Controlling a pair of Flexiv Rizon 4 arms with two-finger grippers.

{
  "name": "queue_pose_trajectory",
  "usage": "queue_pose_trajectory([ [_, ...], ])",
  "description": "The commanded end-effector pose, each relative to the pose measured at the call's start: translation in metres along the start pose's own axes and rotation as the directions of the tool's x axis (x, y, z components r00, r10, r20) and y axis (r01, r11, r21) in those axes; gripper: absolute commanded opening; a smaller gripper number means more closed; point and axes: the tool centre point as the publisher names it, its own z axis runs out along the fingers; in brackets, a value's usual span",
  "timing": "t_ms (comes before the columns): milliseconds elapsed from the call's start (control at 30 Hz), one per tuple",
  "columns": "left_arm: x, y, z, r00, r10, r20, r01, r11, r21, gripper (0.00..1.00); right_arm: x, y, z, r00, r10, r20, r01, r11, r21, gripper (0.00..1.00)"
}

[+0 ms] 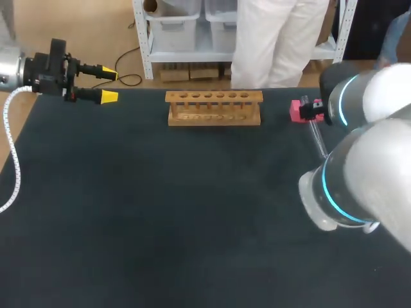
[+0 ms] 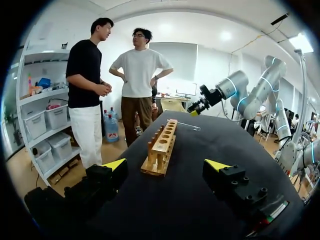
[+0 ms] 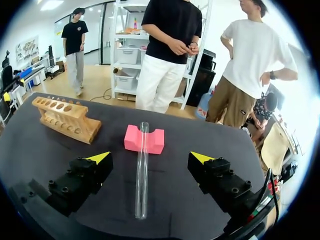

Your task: Grasp the test tube, adjust it, and insert it.

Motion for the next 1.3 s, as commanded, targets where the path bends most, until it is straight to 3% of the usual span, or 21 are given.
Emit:
queue_pose_trajectory([
  [33,0.001,-0.002,0.0,1.0,0.001,0.001,-0.001,1.0,-0.003,1.0,0.01,0.004,0.009,0.999,-0.012,0.038,0.013,1.0,-0.027,1.0],
  [300,0.001,-0.002,0.0,1.0,0.001,0.001,-0.001,1.0,-0.003,1.0,0.017,0.009,0.016,0.996,-0.007,0.086,0.02,0.99,-0.142,1.0],
  [467,0.001,-0.002,0.0,1.0,0.001,0.001,-0.001,1.0,-0.003,1.0,0.022,0.011,0.023,0.997,-0.002,0.075,0.015,0.984,-0.177,1.0],
  [1300,0.001,-0.002,0.0,1.0,0.001,0.001,-0.001,1.0,-0.003,1.0,0.044,0.019,0.055,0.999,0.02,-0.03,-0.026,0.981,-0.191,1.0],
])
